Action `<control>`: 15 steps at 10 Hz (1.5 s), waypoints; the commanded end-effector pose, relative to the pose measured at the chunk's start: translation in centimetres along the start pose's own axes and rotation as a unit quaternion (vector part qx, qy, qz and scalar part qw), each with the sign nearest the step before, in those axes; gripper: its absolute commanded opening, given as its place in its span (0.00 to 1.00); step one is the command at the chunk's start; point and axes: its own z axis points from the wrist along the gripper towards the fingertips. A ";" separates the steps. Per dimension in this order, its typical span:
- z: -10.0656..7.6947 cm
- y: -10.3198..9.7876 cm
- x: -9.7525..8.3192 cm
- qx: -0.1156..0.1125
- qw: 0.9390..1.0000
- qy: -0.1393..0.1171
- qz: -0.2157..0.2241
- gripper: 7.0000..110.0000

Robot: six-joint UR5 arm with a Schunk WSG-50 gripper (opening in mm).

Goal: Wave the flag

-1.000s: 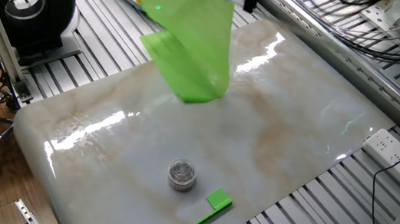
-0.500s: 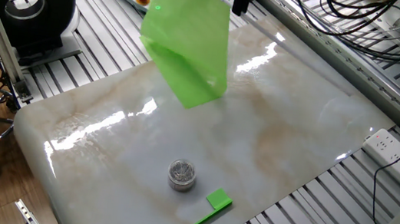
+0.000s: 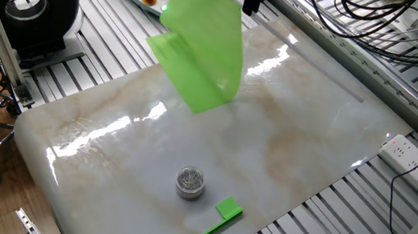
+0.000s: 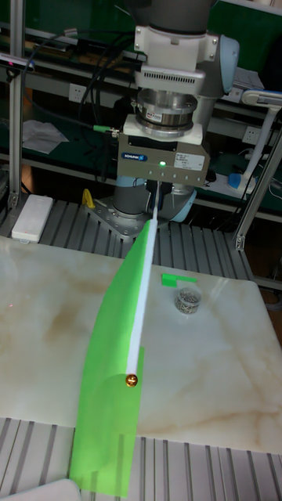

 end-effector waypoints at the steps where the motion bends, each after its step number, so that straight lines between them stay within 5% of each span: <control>1: 0.2 -0.6 -0.4 0.009 1.000 -0.005 0.012 0.00; 12: 3.8 -1.2 -1.6 0.018 1.000 -0.018 -0.002 0.00; 13: 4.1 -1.2 -1.7 0.021 1.000 -0.020 -0.004 0.15; 15: 4.3 -1.1 -1.9 0.017 1.000 -0.024 -0.012 0.15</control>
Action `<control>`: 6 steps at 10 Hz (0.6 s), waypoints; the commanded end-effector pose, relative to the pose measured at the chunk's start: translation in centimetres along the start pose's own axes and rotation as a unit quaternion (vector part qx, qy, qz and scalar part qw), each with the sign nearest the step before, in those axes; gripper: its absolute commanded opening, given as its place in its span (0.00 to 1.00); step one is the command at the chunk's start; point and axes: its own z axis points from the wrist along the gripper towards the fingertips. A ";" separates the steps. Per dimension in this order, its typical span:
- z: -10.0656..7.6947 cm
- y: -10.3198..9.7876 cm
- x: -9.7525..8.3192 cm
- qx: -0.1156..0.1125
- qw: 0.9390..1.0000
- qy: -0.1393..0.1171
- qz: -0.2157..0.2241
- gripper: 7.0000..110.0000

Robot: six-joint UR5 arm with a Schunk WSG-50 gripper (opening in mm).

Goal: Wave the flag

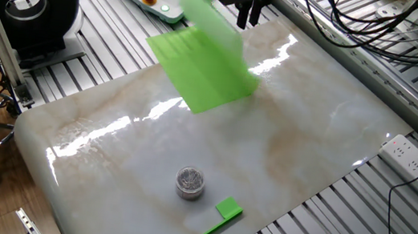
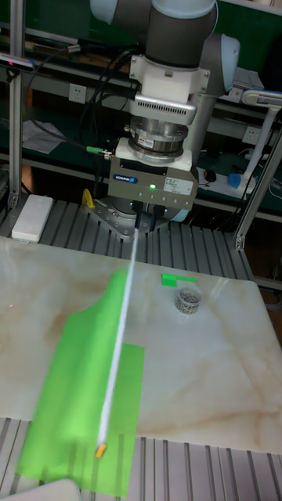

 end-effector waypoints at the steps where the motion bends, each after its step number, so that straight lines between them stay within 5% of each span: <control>1: 0.4 0.4 -0.2 -0.006 1.000 -0.005 -0.007 0.15; 6: 1.1 -0.1 -0.1 -0.006 1.000 0.003 -0.010 0.15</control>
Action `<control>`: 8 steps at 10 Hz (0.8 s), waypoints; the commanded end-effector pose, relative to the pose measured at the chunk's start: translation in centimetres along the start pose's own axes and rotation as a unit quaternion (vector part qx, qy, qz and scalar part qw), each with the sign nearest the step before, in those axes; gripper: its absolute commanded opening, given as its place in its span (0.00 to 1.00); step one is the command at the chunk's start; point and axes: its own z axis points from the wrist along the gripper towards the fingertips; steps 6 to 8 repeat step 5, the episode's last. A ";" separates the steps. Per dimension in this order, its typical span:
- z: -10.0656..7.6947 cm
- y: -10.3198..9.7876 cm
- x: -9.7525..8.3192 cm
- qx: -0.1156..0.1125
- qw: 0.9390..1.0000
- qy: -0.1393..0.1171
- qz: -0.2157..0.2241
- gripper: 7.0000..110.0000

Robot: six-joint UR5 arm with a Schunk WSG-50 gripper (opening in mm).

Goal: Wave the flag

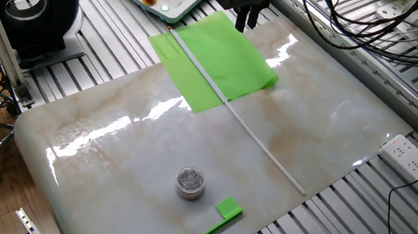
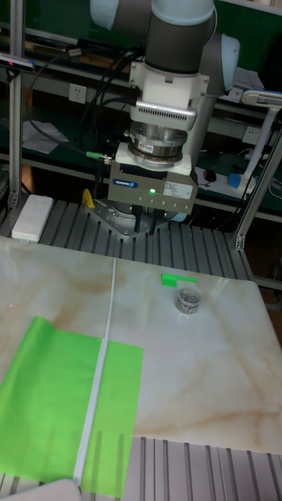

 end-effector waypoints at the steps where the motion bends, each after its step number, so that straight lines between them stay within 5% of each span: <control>1: 0.8 -0.1 0.1 -0.010 1.000 0.002 -0.002 0.15; 8: 1.4 -0.3 0.0 -0.011 1.000 0.000 -0.004 0.15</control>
